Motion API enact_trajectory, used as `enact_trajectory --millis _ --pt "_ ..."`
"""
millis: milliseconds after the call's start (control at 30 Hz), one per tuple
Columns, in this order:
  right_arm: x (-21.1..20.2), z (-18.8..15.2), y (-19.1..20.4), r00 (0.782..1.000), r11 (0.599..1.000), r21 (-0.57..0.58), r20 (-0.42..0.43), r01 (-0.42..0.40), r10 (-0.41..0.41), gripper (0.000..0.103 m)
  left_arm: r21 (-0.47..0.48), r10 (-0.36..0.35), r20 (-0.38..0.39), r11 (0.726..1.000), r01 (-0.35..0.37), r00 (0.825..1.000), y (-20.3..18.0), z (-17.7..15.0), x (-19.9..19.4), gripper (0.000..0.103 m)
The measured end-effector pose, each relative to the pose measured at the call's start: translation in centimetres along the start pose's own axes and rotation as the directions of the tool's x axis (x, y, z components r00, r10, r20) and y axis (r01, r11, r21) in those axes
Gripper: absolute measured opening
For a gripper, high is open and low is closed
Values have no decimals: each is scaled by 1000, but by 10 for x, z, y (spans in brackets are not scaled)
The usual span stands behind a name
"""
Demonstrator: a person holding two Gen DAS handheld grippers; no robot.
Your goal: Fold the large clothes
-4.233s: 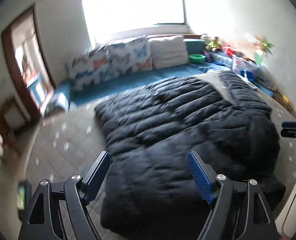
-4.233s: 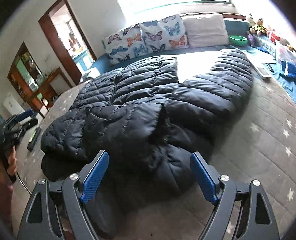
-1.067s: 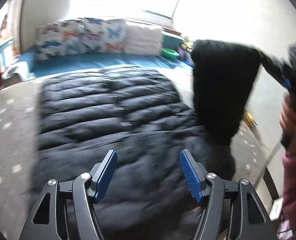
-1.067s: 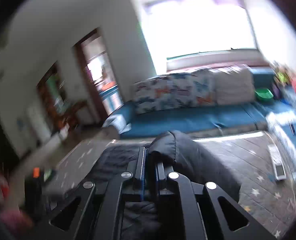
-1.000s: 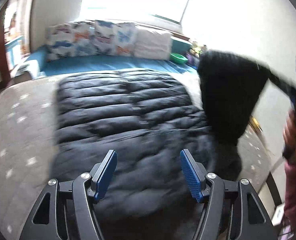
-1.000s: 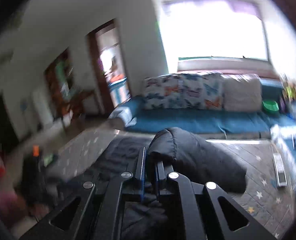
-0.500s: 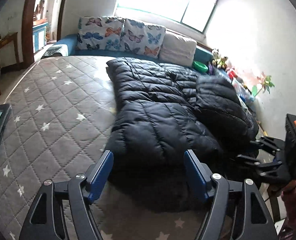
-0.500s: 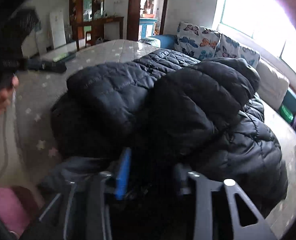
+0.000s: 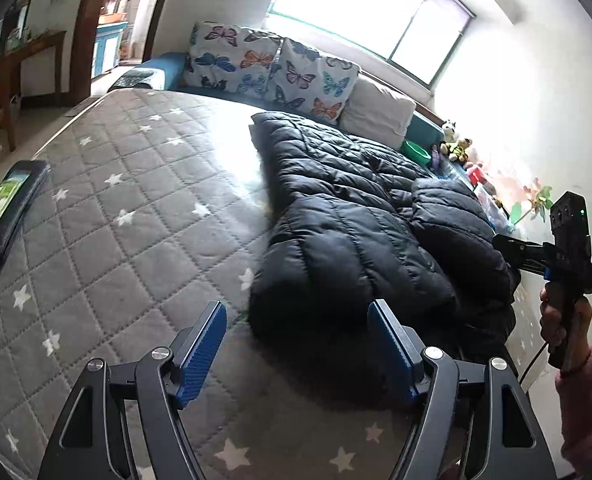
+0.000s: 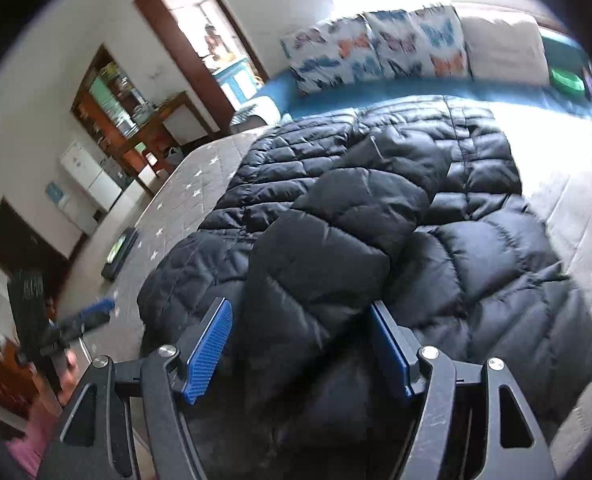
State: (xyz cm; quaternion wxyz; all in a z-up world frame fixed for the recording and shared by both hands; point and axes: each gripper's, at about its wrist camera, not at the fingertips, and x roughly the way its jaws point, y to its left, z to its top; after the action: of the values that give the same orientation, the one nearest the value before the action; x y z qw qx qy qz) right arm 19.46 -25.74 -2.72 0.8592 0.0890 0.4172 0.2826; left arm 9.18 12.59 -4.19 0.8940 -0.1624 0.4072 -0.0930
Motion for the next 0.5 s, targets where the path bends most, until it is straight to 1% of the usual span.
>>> enact_trajectory --millis 67,100,200,233,300,400,500 --pt "-3 2 16 1000 999 -33 16 -20 21 76 -12 5 13 1000 -5 1000 6 -1 -8 78" --pt "-7 1 33 999 996 -85 43 -27 30 76 -18 11 24 1000 -11 1000 9 -1 -13 78" --pt "-13 -3 74 996 977 -211 79 -25 42 76 -35 18 51 999 -16 999 14 0 -24 78" --pt "-13 -7 89 995 966 -255 82 -30 53 76 -41 15 58 999 -13 998 15 0 -28 84" --pt "-12 -14 114 995 943 -328 72 -47 74 76 -49 8 81 999 -4 997 15 1 -37 89" --pt "-16 -24 130 993 921 -385 63 -65 97 76 -15 -1 103 1000 2 995 5 2 -48 89" --pt "-25 -27 126 994 917 -396 70 -45 79 76 33 -19 110 999 15 994 -10 5 -55 89"
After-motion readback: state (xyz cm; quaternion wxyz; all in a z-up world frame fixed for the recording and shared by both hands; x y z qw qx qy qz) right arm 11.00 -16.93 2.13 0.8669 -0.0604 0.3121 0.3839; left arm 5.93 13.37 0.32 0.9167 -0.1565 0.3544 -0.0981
